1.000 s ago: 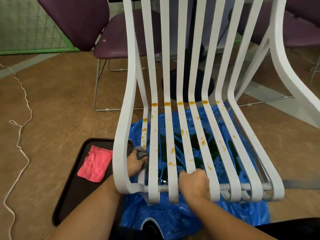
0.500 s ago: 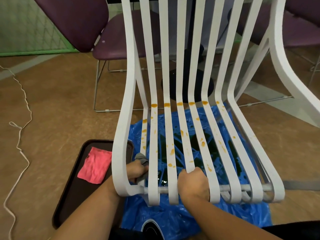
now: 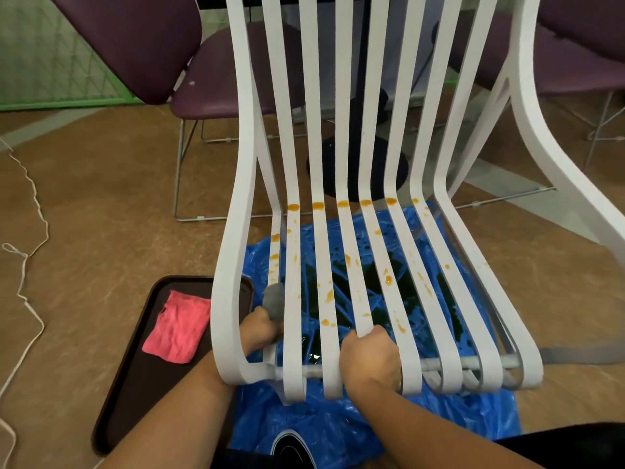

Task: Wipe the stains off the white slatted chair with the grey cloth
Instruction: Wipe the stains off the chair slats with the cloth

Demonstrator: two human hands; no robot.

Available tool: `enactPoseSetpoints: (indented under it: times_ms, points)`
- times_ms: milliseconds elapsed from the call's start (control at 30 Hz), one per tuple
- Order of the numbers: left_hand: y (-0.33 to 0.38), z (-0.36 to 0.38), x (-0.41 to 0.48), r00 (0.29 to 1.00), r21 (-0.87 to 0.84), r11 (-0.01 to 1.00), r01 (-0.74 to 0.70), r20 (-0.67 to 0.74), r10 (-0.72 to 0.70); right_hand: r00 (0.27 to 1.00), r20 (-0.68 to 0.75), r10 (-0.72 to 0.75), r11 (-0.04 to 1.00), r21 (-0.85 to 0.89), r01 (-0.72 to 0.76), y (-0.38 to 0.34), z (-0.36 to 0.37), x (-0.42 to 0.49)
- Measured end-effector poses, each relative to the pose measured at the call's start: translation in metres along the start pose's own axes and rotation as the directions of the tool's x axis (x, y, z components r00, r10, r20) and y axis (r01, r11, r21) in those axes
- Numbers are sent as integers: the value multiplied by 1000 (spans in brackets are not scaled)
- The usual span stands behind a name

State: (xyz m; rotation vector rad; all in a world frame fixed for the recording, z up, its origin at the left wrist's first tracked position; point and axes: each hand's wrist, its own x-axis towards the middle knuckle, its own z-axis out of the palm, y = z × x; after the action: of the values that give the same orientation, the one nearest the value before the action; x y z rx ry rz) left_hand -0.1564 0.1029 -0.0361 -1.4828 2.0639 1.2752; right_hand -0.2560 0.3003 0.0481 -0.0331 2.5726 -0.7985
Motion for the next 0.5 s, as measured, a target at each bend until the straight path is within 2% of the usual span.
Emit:
enactPoseSetpoints:
  times_ms: [33, 100, 200, 367, 433, 500]
  points:
    - [-3, -2, 0, 999, 27, 999, -29, 46, 28, 1000, 1, 1, 1000, -2, -1, 0, 0, 0]
    - [-2, 0, -4, 1000, 11, 1000, -26, -15, 26, 1000, -1, 1, 1000, -6, -1, 0, 0, 0]
    - [9, 6, -4, 996, -102, 994, -33, -83, 24, 1000, -4, -3, 1000, -5, 3, 0, 2, 1]
    - [24, 4, 14, 980, -230, 967, -106, -191, 62, 1000, -3, 0, 1000, -5, 0, 0, 1, 1]
    - [18, 4, 17, 983, -241, 963, -120, -168, 81, 1000, 3, 2, 1000, -1, -2, -1, 0, 1]
    - [-1, 5, 24, 997, -222, 973, -59, -65, 46, 1000, 8, 2, 1000, -4, -2, 0, 1, 1]
